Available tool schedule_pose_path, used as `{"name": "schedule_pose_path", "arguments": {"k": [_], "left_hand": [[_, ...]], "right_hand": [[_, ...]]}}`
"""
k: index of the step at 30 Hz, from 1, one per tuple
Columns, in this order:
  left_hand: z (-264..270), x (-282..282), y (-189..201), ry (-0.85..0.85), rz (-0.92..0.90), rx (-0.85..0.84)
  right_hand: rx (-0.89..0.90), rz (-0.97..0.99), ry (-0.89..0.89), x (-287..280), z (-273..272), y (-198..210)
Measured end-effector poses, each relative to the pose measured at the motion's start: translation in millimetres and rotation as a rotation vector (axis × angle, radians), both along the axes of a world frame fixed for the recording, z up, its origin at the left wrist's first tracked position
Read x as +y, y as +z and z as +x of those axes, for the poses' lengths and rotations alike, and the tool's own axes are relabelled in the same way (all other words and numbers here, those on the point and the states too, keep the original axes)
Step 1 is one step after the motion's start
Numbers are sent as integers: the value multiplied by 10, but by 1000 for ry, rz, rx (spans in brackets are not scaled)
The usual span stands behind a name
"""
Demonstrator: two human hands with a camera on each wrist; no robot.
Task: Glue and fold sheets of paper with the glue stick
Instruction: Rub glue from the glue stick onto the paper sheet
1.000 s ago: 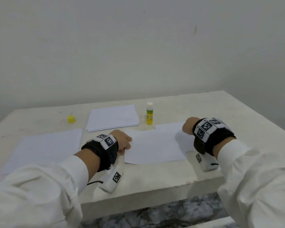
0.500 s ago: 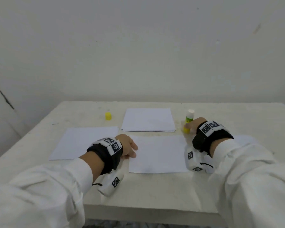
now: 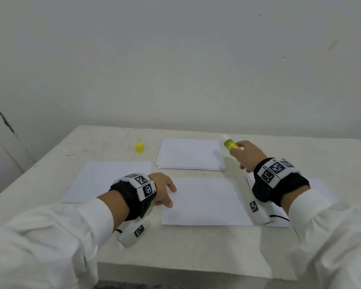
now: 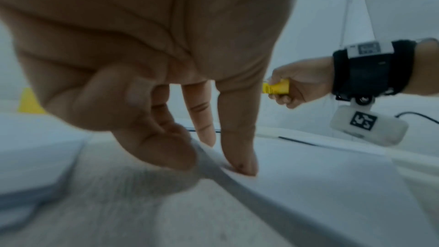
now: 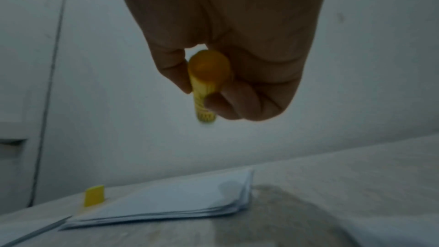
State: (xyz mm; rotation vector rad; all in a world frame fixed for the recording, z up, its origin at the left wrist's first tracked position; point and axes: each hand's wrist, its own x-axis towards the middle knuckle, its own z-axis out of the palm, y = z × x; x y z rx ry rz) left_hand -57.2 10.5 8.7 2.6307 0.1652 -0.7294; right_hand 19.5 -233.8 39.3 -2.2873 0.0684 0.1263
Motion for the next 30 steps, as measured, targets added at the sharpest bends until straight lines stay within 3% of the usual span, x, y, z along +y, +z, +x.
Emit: {"name": "schedule_pose_path", "arguments": {"k": [5,11,17,23,30], "left_hand": [[-76,8,-13,-160,225,-76],[-184,79,-99,-158,245,-118],[-209,116,-104,-170,259,-76],[-177,127,-74,-339,394,-10],[-134,83,-36,-434,490,-27]], "right_hand": [[-15,115,133,404,-101,44],[-102,-122,334,1037,-211,-132],[-104,-194,445,1351,-230,-205],[-102,-290,454,1256,-233,-201],[-82,-348,305,549,-253,-161]]}}
